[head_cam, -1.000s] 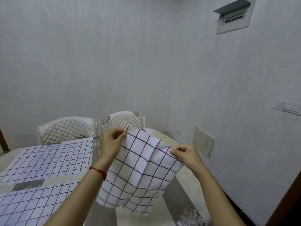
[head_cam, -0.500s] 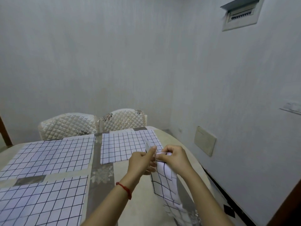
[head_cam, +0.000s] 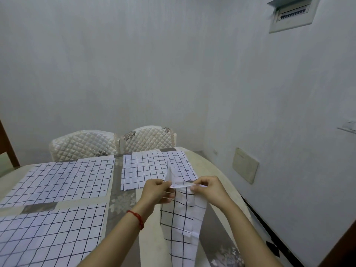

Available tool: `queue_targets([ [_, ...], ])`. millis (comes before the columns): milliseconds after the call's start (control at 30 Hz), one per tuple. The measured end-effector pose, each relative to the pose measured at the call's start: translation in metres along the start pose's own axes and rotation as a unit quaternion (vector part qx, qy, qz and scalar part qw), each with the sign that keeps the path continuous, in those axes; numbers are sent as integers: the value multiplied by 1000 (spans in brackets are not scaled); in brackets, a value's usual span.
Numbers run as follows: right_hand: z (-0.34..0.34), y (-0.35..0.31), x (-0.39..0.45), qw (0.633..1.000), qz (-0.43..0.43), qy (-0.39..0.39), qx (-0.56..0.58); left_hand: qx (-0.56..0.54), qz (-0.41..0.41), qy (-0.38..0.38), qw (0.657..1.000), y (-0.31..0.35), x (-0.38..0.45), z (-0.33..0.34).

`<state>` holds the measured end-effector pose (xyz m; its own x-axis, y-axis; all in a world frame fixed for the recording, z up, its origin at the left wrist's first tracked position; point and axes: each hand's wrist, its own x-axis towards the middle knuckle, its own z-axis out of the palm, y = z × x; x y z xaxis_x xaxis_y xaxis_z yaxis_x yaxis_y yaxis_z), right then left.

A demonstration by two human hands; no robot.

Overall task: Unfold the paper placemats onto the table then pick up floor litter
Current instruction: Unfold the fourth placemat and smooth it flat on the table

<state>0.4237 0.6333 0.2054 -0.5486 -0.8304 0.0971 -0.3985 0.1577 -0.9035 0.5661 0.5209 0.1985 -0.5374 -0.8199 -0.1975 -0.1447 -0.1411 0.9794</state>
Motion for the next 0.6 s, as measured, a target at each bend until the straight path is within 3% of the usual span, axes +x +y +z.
queue_targets([
  [400,-35,24,72,983,82,136,-96,187,67,116,973,-12,68,-77],
  [600,-47,11,115,977,24,192,-90,289,124,167,934,14,105,-103],
])
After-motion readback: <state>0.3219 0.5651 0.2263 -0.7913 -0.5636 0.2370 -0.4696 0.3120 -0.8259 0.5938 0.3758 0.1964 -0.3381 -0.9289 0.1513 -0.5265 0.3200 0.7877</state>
